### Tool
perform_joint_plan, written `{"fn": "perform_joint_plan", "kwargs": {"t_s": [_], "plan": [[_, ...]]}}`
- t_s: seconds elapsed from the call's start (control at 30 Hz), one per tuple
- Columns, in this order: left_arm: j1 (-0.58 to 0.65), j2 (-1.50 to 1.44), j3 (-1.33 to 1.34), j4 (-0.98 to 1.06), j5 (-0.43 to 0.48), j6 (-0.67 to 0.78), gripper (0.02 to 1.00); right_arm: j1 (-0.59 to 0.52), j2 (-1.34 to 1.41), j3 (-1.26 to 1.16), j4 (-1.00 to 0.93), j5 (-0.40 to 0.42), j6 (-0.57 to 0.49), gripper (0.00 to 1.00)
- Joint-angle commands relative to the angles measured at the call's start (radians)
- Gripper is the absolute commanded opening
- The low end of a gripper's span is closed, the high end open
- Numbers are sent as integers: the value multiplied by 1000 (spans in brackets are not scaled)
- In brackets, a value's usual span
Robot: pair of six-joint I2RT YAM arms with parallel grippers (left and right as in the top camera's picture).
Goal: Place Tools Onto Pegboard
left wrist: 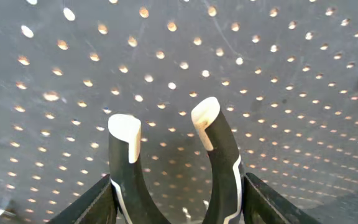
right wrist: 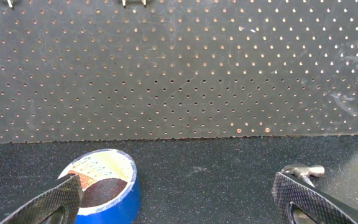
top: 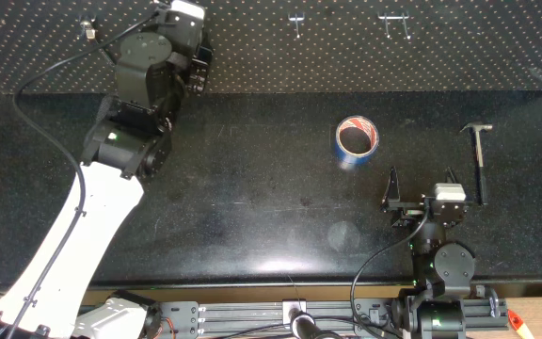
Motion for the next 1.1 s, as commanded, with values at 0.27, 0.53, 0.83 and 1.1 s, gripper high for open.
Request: {"fn": "perform_joint_plan", "kwargs": {"t_s": [0.27, 0.53, 0.83, 1.1], "plan": [[23, 78, 16, 182, -100, -55, 27, -5, -11, -3, -5, -6, -14, 1000], [23, 131, 16, 200, -100, -243, 27, -5, -11, -3, -5, -6, -14, 1000], [23, 184, 15, 214, -129, -238, 27, -5, -11, -3, -5, -6, -14, 1000], [23, 215, 15, 225, -133, -101, 29, -5, -11, -3, -5, -6, -14, 1000]]}}
